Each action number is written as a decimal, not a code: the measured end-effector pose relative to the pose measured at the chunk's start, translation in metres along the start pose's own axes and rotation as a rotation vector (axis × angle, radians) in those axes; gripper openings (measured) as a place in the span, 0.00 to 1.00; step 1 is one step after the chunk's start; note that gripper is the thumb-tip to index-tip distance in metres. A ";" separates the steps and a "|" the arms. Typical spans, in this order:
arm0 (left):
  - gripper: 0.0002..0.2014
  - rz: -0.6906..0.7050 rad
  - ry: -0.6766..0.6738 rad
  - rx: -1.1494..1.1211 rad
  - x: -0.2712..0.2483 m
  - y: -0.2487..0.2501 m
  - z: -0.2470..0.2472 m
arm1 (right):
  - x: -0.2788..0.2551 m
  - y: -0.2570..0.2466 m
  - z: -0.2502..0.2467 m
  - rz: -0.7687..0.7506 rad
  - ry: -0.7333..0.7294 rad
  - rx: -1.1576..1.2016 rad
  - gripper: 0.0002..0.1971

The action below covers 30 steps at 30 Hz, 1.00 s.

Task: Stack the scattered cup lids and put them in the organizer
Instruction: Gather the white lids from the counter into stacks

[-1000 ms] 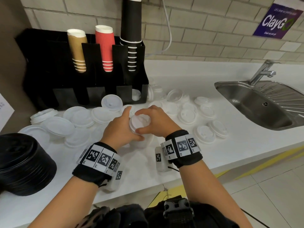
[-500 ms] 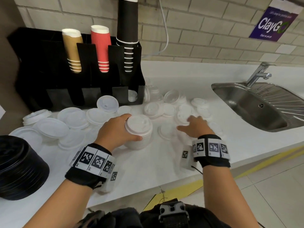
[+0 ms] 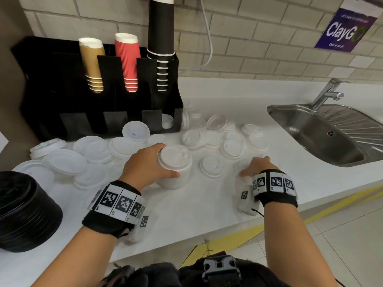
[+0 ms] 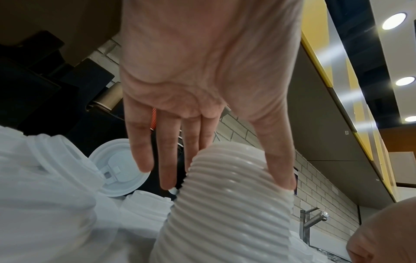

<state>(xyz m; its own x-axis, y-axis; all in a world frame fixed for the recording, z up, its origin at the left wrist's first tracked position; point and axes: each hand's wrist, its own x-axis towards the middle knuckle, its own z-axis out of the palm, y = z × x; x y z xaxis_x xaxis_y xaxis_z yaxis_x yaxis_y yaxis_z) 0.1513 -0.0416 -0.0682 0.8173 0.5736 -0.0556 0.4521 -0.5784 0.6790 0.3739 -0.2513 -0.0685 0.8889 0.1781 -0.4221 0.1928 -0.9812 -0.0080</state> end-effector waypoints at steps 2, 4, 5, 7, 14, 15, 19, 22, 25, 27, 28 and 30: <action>0.39 -0.002 -0.001 -0.001 0.000 0.000 0.000 | 0.000 0.000 0.001 -0.019 -0.004 -0.012 0.36; 0.39 -0.001 -0.001 -0.005 -0.001 0.000 0.000 | 0.001 -0.001 0.002 -0.035 -0.001 -0.001 0.35; 0.38 0.002 -0.001 -0.004 -0.001 0.001 0.000 | 0.001 -0.001 0.002 -0.045 0.007 0.017 0.35; 0.38 0.006 0.002 0.002 -0.001 0.001 0.000 | 0.000 -0.001 -0.001 -0.074 0.039 0.093 0.35; 0.39 -0.001 -0.009 0.037 0.001 0.003 0.000 | -0.024 -0.024 -0.021 -0.456 0.145 0.579 0.34; 0.39 0.001 -0.010 0.039 0.001 0.003 0.000 | -0.030 -0.030 -0.021 -0.544 0.142 0.647 0.32; 0.43 -0.004 -0.014 0.038 0.000 0.003 0.002 | -0.053 -0.057 -0.007 -0.862 0.045 0.736 0.24; 0.50 -0.019 -0.004 0.012 -0.001 0.002 0.003 | -0.061 -0.076 0.006 -0.980 0.004 0.694 0.22; 0.57 -0.013 0.018 -0.037 -0.002 0.001 0.004 | -0.062 -0.086 0.015 -1.040 0.020 0.631 0.22; 0.60 0.001 0.026 -0.055 -0.003 0.001 0.005 | -0.062 -0.091 0.017 -1.055 0.018 0.606 0.22; 0.62 0.004 0.029 -0.059 -0.003 0.000 0.005 | -0.062 -0.093 0.018 -1.061 0.017 0.600 0.22; 0.64 0.003 0.035 -0.067 -0.003 0.000 0.005 | -0.063 -0.098 0.018 -1.068 0.014 0.589 0.22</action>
<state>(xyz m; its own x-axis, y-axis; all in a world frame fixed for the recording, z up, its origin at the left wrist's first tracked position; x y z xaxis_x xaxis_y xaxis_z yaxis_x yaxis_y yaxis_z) 0.1511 -0.0462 -0.0714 0.8047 0.5930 -0.0287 0.4242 -0.5405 0.7265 0.2917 -0.1679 -0.0577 0.4036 0.9131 0.0586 0.6149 -0.2232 -0.7564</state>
